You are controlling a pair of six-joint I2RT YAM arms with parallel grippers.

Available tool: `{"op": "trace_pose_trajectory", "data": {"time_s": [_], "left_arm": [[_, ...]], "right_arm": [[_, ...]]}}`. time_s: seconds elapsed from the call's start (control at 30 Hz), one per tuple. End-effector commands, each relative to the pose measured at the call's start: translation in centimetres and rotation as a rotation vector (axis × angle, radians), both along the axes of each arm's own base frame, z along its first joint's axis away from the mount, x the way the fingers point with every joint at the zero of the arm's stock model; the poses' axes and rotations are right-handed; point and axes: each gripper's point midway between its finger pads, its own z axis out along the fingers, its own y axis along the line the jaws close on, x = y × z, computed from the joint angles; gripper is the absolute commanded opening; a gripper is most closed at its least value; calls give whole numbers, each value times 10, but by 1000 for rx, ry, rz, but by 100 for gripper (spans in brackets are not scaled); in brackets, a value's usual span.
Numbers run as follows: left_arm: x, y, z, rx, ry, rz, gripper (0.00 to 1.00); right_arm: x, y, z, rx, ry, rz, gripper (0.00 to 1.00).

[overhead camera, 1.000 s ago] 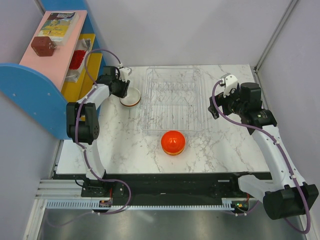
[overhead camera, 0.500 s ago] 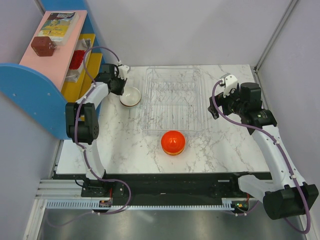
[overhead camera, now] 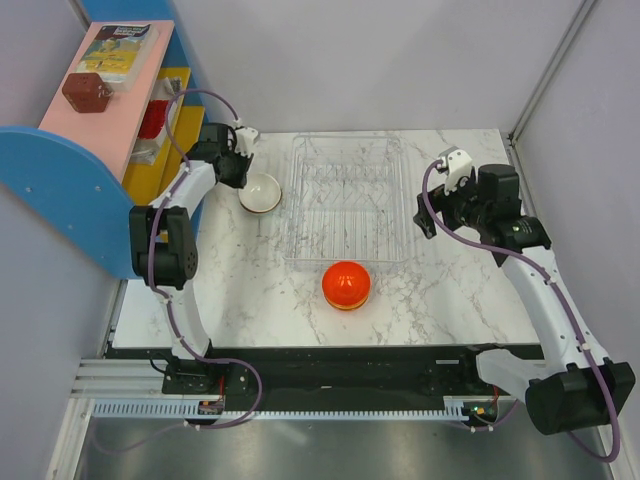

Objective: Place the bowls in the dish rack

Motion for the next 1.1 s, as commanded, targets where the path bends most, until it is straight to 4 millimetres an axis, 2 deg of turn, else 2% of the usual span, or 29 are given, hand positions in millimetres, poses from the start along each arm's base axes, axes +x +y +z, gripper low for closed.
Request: {"op": "trace_pose_trajectory", "data": {"time_s": [0.0, 0.27, 0.4, 0.53, 0.57, 0.6, 0.63, 0.67, 0.7, 0.73, 0.8, 0.83, 1.0, 1.07], "left_arm": [[4, -8, 79, -37, -159, -41, 2], [-10, -10, 131, -56, -240, -58, 2], [-27, -23, 155, -114, -273, -115, 2], [-49, -52, 169, -226, -274, -230, 2], [-56, -63, 175, -261, -280, -278, 2], [-60, -69, 175, -272, -277, -302, 2], [-64, -80, 176, -283, -280, -340, 2], [-72, -90, 182, -313, -287, -392, 2], [-76, -96, 184, -326, -292, -415, 2], [-80, -107, 185, -338, -301, -449, 2], [-89, -119, 189, -360, -320, -501, 2], [-90, -128, 196, -366, -352, -527, 2], [-102, -154, 209, -396, -404, -603, 2], [-109, -166, 211, -423, -394, -644, 2]], "right_arm": [[5, 10, 2, 46, 6, 28, 98], [15, 31, 10, 149, 59, 80, 98], [19, 51, 33, 234, 61, 167, 98], [18, 83, 56, 407, 121, 306, 98], [21, 92, 56, 487, 193, 304, 98], [14, 103, 60, 551, 233, 373, 98], [21, 108, 69, 596, 215, 400, 98], [24, 113, 62, 665, 293, 380, 98], [23, 117, 64, 708, 320, 398, 98], [33, 121, 67, 732, 282, 421, 98], [35, 125, 61, 806, 355, 394, 98], [41, 128, 63, 824, 328, 426, 98], [41, 135, 59, 999, 469, 424, 98], [44, 136, 57, 1009, 440, 442, 98]]}}
